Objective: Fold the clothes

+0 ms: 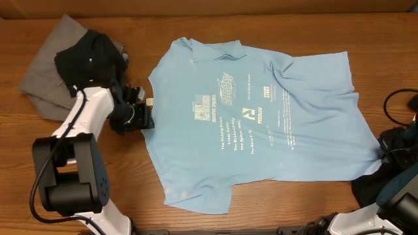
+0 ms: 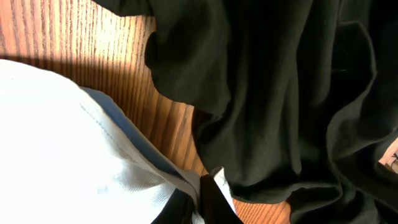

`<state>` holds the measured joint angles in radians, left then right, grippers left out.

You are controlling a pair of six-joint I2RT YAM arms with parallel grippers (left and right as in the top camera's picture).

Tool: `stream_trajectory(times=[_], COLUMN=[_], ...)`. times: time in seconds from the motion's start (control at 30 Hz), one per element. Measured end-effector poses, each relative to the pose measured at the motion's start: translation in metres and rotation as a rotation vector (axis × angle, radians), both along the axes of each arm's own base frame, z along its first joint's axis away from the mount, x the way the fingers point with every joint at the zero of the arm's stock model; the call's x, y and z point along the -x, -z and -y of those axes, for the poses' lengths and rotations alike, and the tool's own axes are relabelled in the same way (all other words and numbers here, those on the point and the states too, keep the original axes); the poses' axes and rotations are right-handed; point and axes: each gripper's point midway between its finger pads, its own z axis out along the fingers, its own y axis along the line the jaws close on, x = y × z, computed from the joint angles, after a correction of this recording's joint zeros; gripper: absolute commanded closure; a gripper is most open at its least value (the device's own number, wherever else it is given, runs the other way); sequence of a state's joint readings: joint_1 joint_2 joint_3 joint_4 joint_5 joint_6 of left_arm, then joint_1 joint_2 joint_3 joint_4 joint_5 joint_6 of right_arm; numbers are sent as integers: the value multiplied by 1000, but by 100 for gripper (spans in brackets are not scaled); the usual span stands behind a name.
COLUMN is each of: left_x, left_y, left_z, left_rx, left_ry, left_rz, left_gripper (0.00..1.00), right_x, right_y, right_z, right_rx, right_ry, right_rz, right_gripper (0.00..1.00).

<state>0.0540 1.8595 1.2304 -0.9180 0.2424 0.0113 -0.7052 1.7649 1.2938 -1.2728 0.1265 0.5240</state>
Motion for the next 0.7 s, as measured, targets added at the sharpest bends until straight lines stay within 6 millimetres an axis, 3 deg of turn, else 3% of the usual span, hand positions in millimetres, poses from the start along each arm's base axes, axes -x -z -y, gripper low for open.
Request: stream_trajectory(times=[0.27,0.37,0.4,0.57,0.7], left_x=[10,9,8,12,30], left_y=[28,29,30,32,32], left_z=[9,7,4,-3,-18], left_rx=[-51,-64,-75,-105,-149], left_ry=[42,31,27,2,-94], left_rz=[23,38,44,23,-67], left_gripper=[45,79,96,96,96], right_x=[-6,-7,-8,-8,-10], right_y=[1,1,1,1,1], right_z=[-2,-3,-3,-4,-6], right_rx=[-14,-20,-21,-27,-37], right_ry=[3,3,3,4,0], right_rz=[30,37,39,44,51], right_gripper=[94,94,94,94,94])
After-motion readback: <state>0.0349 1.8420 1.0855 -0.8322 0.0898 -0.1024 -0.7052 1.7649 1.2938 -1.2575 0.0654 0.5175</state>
